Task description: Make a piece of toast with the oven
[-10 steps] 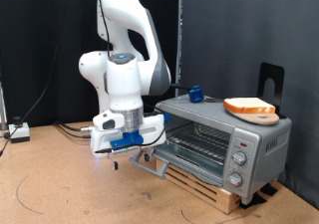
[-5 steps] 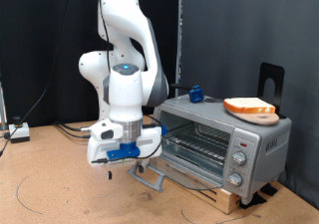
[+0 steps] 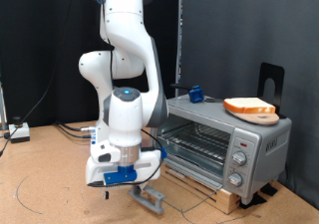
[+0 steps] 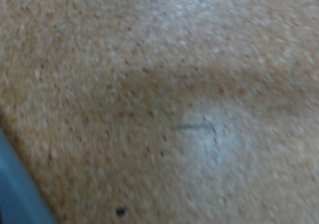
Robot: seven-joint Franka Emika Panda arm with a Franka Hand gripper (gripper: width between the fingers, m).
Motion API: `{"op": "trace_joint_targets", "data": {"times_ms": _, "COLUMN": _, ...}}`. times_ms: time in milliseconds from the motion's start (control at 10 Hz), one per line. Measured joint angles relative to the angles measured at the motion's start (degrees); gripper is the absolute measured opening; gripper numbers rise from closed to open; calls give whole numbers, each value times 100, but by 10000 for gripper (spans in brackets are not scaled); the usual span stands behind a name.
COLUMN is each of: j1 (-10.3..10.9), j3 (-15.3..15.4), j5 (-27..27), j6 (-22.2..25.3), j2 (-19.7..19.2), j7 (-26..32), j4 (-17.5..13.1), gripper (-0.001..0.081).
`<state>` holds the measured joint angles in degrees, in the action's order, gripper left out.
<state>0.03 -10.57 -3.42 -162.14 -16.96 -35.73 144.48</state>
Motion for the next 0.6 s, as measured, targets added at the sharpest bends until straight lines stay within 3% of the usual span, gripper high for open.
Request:
{"op": "trace_joint_targets", "data": {"times_ms": 300, "j1": -53, "j3": 105, "j5": -263, "j6": -61, "j2": -200, "j7": 58, "j4": -155, "gripper": 809}}
{"op": "trace_joint_targets", "data": {"times_ms": 600, "j1": -224, "j3": 96, "j5": -461, "j6": 72, "j2": 18, "j7": 213, "j4": -157, "gripper": 809}}
